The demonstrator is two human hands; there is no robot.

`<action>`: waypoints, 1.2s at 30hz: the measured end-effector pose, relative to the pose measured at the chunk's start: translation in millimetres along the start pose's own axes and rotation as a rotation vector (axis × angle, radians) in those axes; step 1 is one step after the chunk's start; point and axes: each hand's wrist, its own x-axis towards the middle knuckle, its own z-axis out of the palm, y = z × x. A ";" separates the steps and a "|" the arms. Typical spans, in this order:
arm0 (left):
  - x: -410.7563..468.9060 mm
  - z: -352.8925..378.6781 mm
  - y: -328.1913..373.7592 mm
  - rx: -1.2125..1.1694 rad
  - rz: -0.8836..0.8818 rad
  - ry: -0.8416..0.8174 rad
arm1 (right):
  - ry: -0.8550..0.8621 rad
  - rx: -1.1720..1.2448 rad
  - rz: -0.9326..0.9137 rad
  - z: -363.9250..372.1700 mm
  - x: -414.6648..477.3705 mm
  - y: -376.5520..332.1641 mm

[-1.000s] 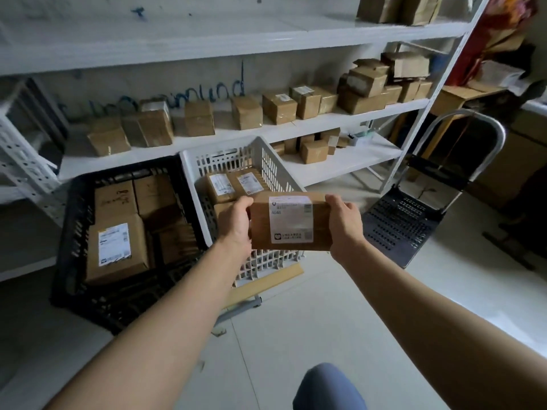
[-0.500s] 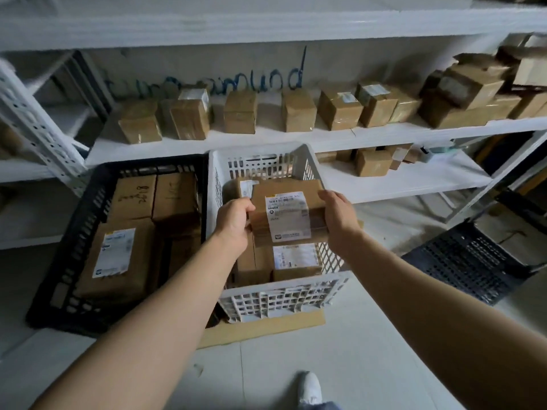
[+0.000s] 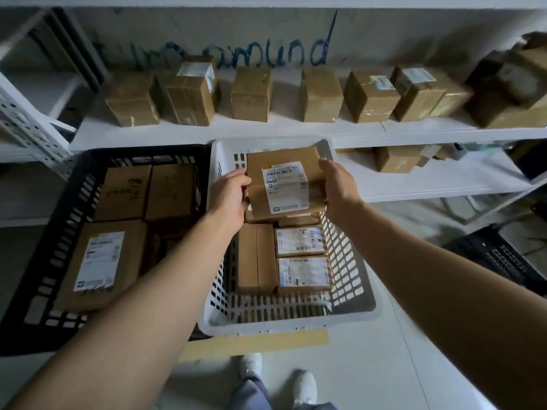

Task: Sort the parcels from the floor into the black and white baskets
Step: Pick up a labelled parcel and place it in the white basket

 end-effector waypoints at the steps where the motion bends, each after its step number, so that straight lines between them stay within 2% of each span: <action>1: 6.2 -1.2 -0.4 -0.002 -0.008 -0.002 | 0.014 -0.011 0.007 3.6 3.7 0.6; 9: 56.6 1.2 13.7 0.068 -0.018 -0.063 | 0.178 -0.036 0.000 32.6 47.8 1.5; 15: 72.8 11.0 -5.0 0.171 -0.101 -0.065 | 0.216 -0.044 0.082 24.2 72.9 18.2; 25: 103.0 28.0 -48.5 0.257 -0.218 0.007 | 0.181 -0.202 0.206 5.9 106.1 42.5; 36: 130.5 46.3 -76.5 0.336 -0.270 0.049 | 0.144 -0.284 0.234 1.9 142.5 52.8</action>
